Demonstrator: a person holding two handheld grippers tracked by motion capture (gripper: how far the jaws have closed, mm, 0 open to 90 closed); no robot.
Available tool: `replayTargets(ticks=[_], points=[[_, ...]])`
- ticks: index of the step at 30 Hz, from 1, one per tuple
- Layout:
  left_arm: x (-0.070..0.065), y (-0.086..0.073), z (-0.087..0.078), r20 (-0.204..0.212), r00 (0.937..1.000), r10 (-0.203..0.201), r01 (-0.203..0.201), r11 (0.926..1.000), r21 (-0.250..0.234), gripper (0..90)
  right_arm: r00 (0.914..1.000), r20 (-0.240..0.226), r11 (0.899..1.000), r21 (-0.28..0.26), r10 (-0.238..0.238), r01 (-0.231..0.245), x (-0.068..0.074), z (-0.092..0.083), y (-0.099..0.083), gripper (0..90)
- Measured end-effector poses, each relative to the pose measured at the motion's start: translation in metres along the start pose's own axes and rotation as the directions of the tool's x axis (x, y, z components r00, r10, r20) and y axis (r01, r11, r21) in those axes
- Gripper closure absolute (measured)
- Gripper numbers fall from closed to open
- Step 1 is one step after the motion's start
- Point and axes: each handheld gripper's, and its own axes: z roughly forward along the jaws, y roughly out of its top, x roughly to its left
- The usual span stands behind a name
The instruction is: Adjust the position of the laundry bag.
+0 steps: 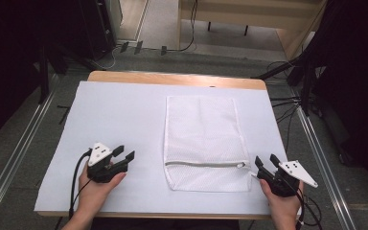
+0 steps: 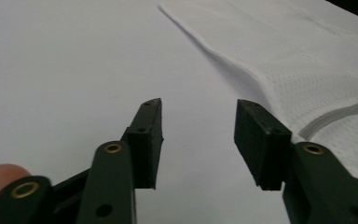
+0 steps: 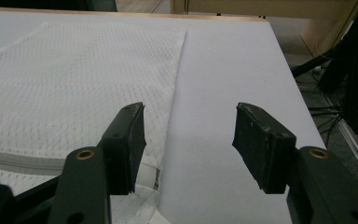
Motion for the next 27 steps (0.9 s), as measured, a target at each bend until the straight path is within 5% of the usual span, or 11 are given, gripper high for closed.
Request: replayTargets(ticks=[6, 9, 14, 20, 27], points=[[-0.017, 0.01, 0.033, 0.135, 0.9906, -0.024, 0.014, 0.9973, 0.072, 62.8, 1.0, -0.009, 1.0, 0.001, 0.0, 0.0, 0.002, 0.001, 0.0, 43.8], [-0.022, 0.013, 0.049, 0.164, 0.9846, -0.059, 0.041, 0.9927, 0.114, 62.3, 0.9999, -0.012, 1.0, 0.002, -0.001, 0.001, 0.002, 0.002, -0.001, 43.4], [-0.03, 0.018, 0.072, 0.179, 0.979, -0.097, 0.068, 0.9846, 0.161, 62.3, 0.9998, -0.018, 1.0, 0.006, -0.007, 0.007, 0.004, 0.002, -0.001, 42.8], [-0.036, 0.022, 0.085, 0.175, 0.9806, -0.089, 0.055, 0.9806, 0.188, 59.9, 0.9997, -0.024, 1.0, 0.009, -0.009, 0.009, 0.005, 0.003, -0.001, 41.9], [-0.041, 0.024, 0.098, 0.17, 0.9765, -0.132, 0.095, 0.9731, 0.21, 58.2, 0.9993, -0.029, 1.0, 0.017, -0.024, 0.024, 0.008, 0.004, -0.002, 41.2]])
